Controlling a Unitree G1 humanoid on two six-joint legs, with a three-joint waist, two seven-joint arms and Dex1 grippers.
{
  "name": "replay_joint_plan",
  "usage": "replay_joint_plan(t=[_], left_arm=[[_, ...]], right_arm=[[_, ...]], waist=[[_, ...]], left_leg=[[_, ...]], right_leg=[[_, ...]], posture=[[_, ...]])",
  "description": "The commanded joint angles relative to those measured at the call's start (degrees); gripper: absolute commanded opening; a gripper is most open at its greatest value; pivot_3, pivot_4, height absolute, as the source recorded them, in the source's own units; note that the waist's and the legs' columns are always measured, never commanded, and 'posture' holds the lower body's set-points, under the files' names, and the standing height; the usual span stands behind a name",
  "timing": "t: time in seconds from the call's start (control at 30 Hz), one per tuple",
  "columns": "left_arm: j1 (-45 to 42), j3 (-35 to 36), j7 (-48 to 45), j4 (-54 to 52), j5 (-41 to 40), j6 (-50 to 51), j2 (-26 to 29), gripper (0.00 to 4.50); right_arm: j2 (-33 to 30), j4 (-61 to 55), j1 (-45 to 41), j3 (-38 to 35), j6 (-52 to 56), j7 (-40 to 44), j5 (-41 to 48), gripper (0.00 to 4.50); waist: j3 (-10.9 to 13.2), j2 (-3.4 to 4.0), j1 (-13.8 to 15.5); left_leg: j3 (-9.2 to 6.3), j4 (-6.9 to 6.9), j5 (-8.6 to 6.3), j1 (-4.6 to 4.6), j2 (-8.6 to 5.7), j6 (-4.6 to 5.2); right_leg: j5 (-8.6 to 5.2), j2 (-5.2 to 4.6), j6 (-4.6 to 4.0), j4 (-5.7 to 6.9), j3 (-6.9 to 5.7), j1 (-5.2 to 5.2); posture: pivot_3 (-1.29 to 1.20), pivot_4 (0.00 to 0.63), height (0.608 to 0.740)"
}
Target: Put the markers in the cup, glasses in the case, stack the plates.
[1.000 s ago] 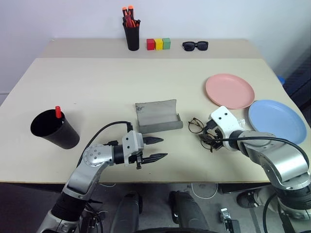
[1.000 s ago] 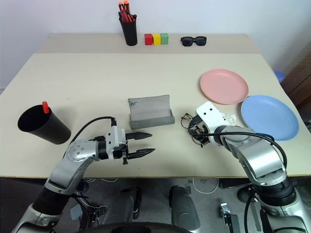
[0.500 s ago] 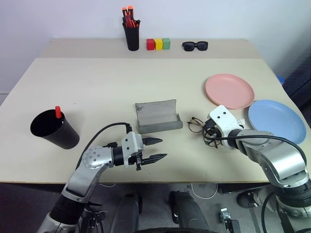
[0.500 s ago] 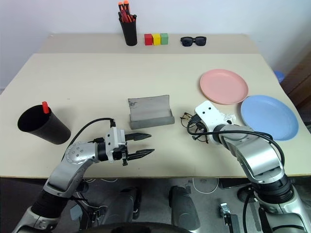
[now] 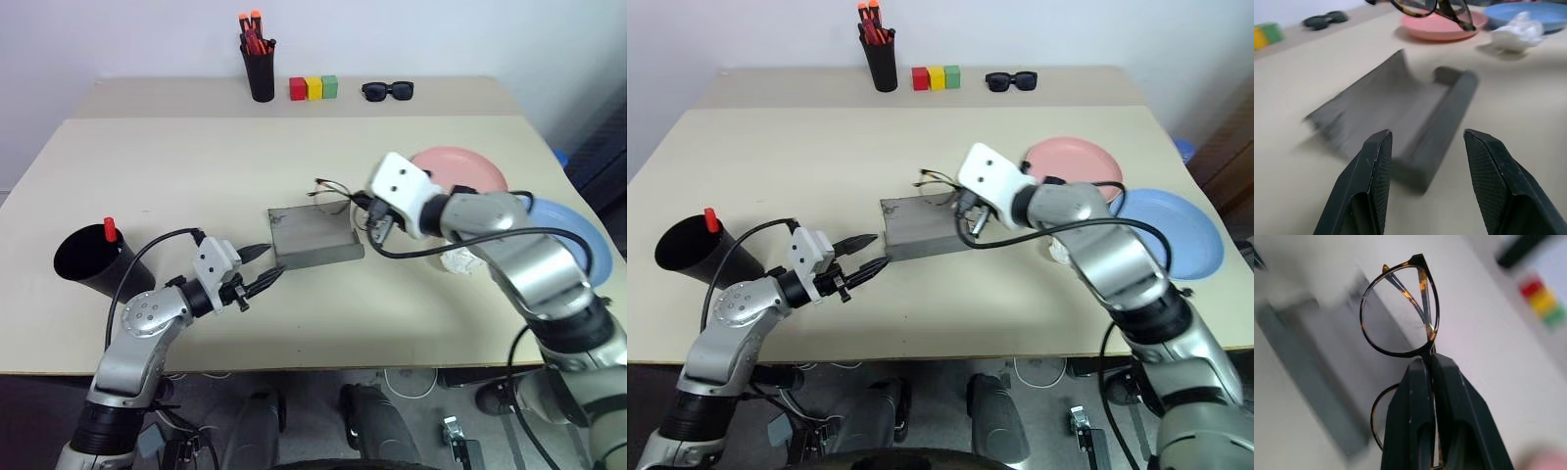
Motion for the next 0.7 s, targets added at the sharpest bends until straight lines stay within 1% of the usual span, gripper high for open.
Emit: replay_joint_plan(t=[0.03,0.17,0.27,0.4,0.67,0.7], left_arm=[[1.9,2.4,1.3,-4.2,-0.7,0.2,1.1,2.36],[4.3,2.8,2.4,-7.0,-0.9,1.1,1.5,2.36],[5.8,2.9,3.0,-8.4,-0.6,1.2,1.7,2.36],[6.9,2.9,3.7,-8.8,-0.3,0.8,1.6,2.36],[5.3,1.7,4.2,-7.5,-0.2,0.8,1.2,2.36],[5.0,1.6,4.1,-7.2,-0.1,0.7,1.2,2.36]], right_arm=[[4.5,8.4,-4.0,4.6,-12.4,4.5,-4.9,0.04],[7.5,18.6,-5.2,7.0,-20.9,6.8,-9.7,0.04],[7.9,21.4,-4.9,6.7,-23.0,8.8,-11.4,0.04],[6.5,20.0,-2.7,5.4,-22.4,11.7,-12.1,0.04],[7.1,16.5,-0.1,3.7,-18.6,13.5,-12.5,0.04],[7.2,16.5,0.0,3.6,-18.4,13.3,-12.7,0.32]], waist=[[0.0,-0.01,0.0],[0.0,-0.02,0.4],[0.0,-0.01,0.3],[0.0,-0.01,0.1],[0.0,0.00,0.1],[0.0,0.00,0.1]], left_leg=[[0.00,0.00,0.00,0.00,0.00,0.00],[0.00,0.02,0.00,0.00,-0.01,0.00],[0.02,0.02,0.00,0.00,-0.02,-0.01],[0.00,-0.01,0.00,0.01,0.00,-0.01],[0.00,0.00,0.00,0.01,0.00,-0.01],[-0.01,0.00,0.00,0.01,0.00,-0.01]], right_leg=[[0.00,0.00,0.00,0.00,0.00,0.00],[0.01,-0.06,-0.01,-0.01,0.00,0.02],[0.01,-0.09,-0.02,-0.01,0.01,0.01],[0.02,-0.04,-0.04,0.02,0.00,-0.01],[0.02,-0.04,-0.05,0.03,-0.01,-0.01],[0.02,-0.03,-0.05,0.02,-0.01,-0.01]], posture=[[0.00,0.150,0.740],[0.00,0.150,0.740],[0.00,0.150,0.740],[0.00,0.150,0.740],[0.00,0.150,0.740],[0.00,0.150,0.740]])
